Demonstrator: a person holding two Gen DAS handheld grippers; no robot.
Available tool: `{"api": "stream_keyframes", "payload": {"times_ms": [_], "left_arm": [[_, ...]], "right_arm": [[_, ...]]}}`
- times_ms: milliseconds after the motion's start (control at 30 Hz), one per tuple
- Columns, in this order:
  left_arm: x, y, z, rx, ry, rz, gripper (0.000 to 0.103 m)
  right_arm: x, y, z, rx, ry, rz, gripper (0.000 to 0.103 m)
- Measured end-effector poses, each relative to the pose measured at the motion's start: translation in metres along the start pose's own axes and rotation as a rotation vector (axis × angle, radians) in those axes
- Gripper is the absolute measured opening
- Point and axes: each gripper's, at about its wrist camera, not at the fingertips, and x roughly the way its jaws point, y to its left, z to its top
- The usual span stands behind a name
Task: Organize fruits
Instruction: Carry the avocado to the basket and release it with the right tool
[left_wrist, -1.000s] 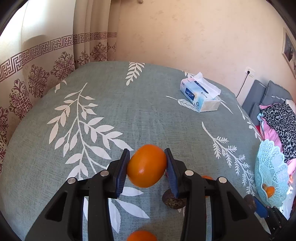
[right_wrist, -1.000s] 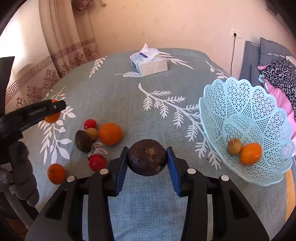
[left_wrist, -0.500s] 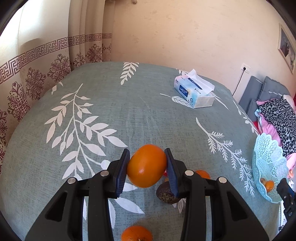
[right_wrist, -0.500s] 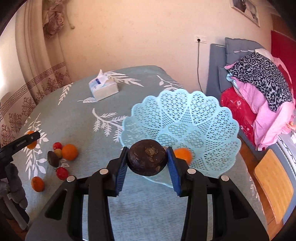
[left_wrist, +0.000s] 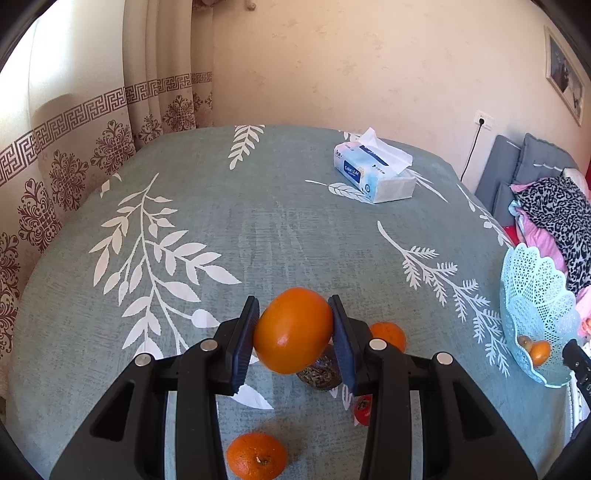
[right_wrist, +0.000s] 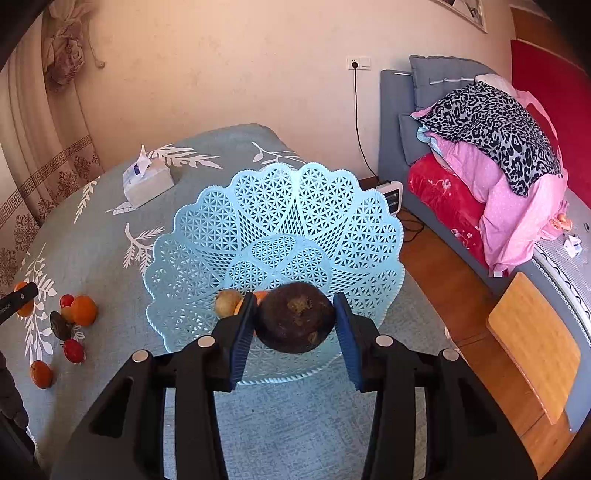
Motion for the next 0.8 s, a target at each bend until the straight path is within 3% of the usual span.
{"api": "stream_keyframes", "payload": {"times_ms": [33, 67, 400, 567, 700, 800], "left_arm": [[-0.002, -0.003, 0.000, 0.006, -0.001, 0.000, 0.039], [-0.003, -0.006, -0.001, 0.011, -0.002, -0.001, 0.039], [-0.019, -0.059, -0.003, 0.125, -0.008, -0.063, 0.039], [-0.024, -0.100, -0.005, 0.206, 0.013, -0.160, 0.039], [-0.017, -0.134, -0.009, 0.272, 0.094, -0.284, 0.039], [-0.016, -0.156, -0.013, 0.314, 0.113, -0.326, 0.039]], "right_arm": [[-0.001, -0.002, 0.001, 0.009, -0.006, 0.004, 0.058], [-0.004, -0.005, 0.001, 0.019, -0.021, 0.004, 0.063], [-0.032, -0.040, 0.003, 0.128, -0.114, 0.018, 0.063], [-0.041, -0.050, 0.003, 0.166, -0.140, 0.031, 0.063], [-0.043, -0.059, 0.001, 0.185, -0.138, 0.031, 0.063], [-0.041, -0.065, -0.002, 0.197, -0.128, 0.032, 0.063]]}}
